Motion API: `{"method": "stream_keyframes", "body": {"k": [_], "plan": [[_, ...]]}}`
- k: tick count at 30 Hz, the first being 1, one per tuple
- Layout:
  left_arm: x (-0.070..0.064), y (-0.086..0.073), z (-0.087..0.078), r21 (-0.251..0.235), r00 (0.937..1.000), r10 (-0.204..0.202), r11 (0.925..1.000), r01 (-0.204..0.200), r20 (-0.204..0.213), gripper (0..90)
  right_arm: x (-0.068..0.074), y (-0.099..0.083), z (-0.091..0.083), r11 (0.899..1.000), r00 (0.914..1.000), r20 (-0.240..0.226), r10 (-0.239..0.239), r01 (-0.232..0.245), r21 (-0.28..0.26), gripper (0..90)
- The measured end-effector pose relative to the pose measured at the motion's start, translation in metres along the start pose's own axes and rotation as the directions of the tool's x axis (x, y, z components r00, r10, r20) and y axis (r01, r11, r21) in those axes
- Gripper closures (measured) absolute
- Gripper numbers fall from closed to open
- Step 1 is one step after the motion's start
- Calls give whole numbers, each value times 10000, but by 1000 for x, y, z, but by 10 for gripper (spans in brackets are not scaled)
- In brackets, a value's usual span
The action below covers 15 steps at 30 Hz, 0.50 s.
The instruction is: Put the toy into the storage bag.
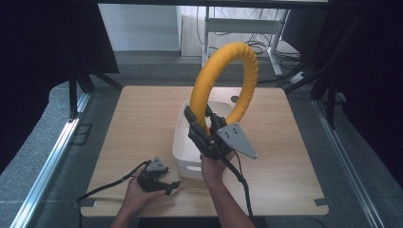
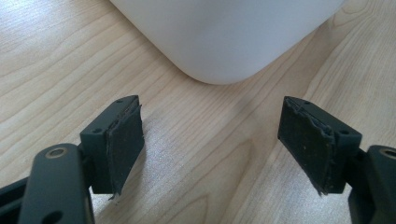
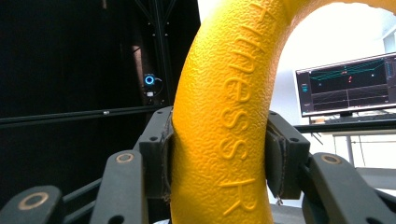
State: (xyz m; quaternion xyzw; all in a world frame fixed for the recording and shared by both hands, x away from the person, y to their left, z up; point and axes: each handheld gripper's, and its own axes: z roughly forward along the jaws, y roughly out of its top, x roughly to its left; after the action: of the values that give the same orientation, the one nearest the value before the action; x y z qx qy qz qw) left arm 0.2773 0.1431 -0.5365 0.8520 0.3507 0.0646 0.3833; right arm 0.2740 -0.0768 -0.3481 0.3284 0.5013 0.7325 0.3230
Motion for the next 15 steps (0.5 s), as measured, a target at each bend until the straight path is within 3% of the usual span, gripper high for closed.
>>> {"method": "stream_keyframes", "body": {"k": [15], "plan": [[0,0,0,12,10000,-28,10000,28,59,224,16,-18,8,9997,9997,-38,239,-239,76,506]]}}
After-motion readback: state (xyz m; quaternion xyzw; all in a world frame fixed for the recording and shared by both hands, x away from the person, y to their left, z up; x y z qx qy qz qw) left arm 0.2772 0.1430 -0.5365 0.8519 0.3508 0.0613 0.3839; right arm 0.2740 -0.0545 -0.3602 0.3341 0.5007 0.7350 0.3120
